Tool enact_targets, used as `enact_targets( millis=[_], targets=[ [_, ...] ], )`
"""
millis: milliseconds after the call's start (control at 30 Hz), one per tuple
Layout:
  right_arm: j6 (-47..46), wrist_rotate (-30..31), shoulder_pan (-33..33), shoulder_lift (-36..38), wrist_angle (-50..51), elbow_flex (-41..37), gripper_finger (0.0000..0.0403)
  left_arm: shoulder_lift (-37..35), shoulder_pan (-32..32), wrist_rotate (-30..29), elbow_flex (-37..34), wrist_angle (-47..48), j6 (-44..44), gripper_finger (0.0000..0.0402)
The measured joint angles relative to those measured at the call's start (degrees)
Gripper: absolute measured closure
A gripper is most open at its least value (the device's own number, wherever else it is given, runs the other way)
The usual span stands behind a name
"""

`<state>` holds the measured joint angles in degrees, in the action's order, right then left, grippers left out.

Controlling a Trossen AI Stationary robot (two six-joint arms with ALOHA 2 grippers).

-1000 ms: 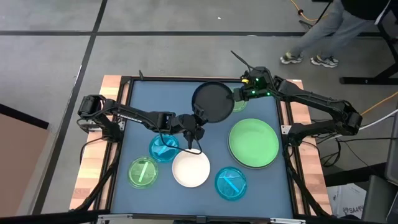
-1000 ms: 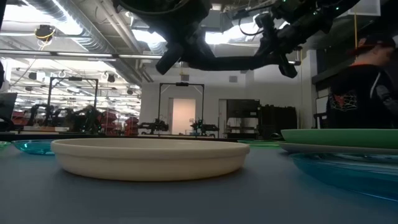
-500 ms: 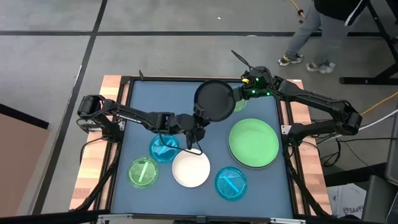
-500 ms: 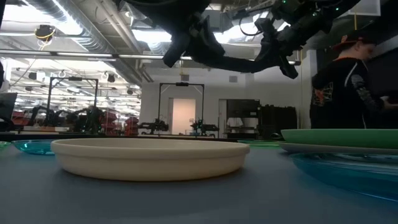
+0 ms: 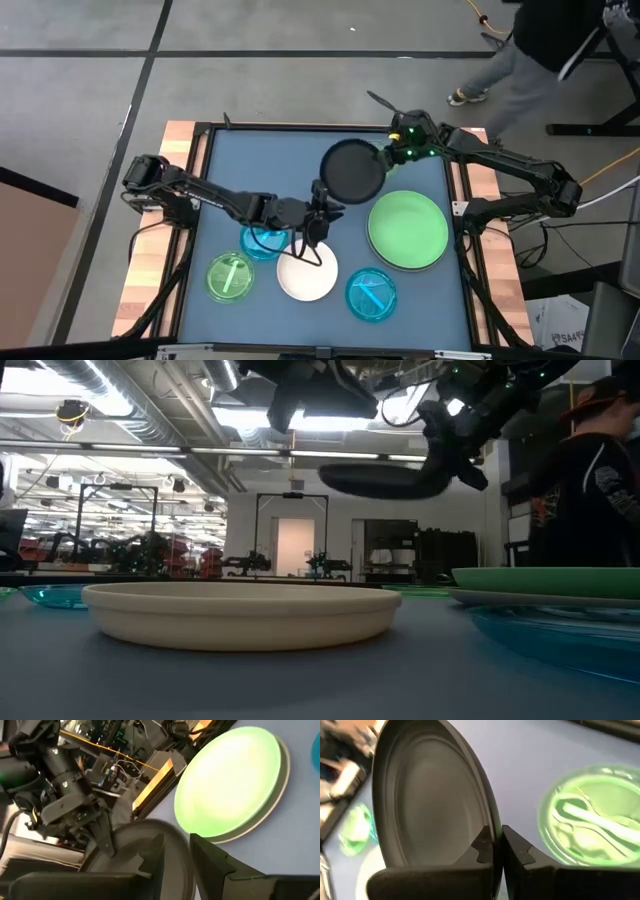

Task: Stack plastic plates
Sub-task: Stack the black plate on top of the light green plate

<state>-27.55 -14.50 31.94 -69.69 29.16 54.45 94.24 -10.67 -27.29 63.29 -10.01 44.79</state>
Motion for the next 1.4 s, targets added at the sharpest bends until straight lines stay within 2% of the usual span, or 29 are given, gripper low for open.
enact_targets(
  millis=[100,267,467,633,867,1200,1400],
  targets=[
    [4.37,-0.65,0.0,0.0,4.3,-0.01,0.0396,0.0,-0.73,0.0,-0.01,0.07,-4.44,0.0317],
    [10.4,-6.85,0.0,0.0,10.26,0.0,0.0396,0.02,-1.63,0.15,0.0,0.49,-9.49,0.0317],
    [20.81,-11.68,-0.02,0.02,20.22,0.02,0.0396,0.02,-1.82,4.98,0.0,0.51,-13.22,0.0317],
    [29.26,-10.69,-0.02,0.04,29.24,0.02,0.0396,0.02,-1.79,5.79,-0.02,0.54,-14.73,0.0317],
    [38.3,-7.17,-0.02,0.04,35.8,0.02,0.0396,0.02,-1.78,5.78,-0.02,0.54,-14.88,0.0317],
    [42.9,-5.62,-0.04,0.07,36.09,-6.65,0.0396,0.04,-1.77,5.77,-0.02,0.54,-14.88,0.0317],
    [42.94,-5.7,-0.02,0.07,30.94,-10.72,0.0396,0.04,-1.71,5.76,-0.02,0.54,-14.86,0.0317]
  ],
)
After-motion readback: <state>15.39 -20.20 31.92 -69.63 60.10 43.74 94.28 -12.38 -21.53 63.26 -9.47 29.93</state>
